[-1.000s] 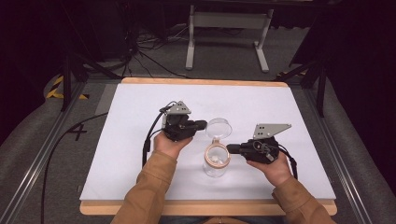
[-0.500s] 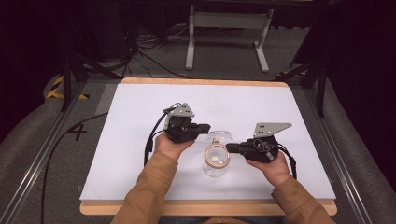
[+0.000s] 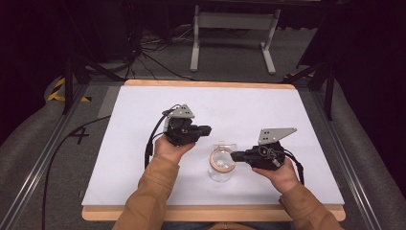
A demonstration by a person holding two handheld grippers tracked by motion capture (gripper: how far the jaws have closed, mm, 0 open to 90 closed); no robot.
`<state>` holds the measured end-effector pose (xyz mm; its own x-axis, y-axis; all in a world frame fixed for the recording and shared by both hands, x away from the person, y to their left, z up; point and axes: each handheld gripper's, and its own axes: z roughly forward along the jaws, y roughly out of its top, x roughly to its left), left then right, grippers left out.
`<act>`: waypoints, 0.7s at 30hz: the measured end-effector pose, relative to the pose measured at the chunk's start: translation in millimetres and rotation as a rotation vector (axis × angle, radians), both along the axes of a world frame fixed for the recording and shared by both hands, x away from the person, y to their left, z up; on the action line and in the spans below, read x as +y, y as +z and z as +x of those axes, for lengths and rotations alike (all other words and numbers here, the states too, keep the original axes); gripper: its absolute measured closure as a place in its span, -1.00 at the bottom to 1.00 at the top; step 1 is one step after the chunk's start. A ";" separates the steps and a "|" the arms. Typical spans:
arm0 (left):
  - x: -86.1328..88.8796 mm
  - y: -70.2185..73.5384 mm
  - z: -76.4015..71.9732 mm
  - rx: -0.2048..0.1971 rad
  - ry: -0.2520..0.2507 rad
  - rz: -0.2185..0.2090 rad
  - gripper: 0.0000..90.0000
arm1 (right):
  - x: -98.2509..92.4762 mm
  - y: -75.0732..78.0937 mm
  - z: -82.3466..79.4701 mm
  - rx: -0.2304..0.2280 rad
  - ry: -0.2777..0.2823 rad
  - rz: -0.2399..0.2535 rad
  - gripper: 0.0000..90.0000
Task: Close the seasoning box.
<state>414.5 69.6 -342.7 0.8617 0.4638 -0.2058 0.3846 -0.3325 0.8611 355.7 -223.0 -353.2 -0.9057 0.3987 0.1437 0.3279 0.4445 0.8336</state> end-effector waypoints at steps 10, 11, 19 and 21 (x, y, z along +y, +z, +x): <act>9.2 0.4 0.8 0.005 0.027 0.000 0.88 | 4.0 -1.6 -5.9 0.029 0.030 -0.056 0.98; 10.0 0.3 1.6 0.003 0.020 0.004 0.87 | 4.4 -1.9 -6.5 0.032 0.031 -0.062 0.98; 14.4 0.9 1.8 0.013 0.027 0.013 0.87 | 8.8 -4.5 -10.5 0.053 0.053 -0.108 0.99; 14.2 -0.5 2.0 0.013 0.034 0.000 0.86 | 9.1 -4.9 -11.0 0.062 0.057 -0.117 0.99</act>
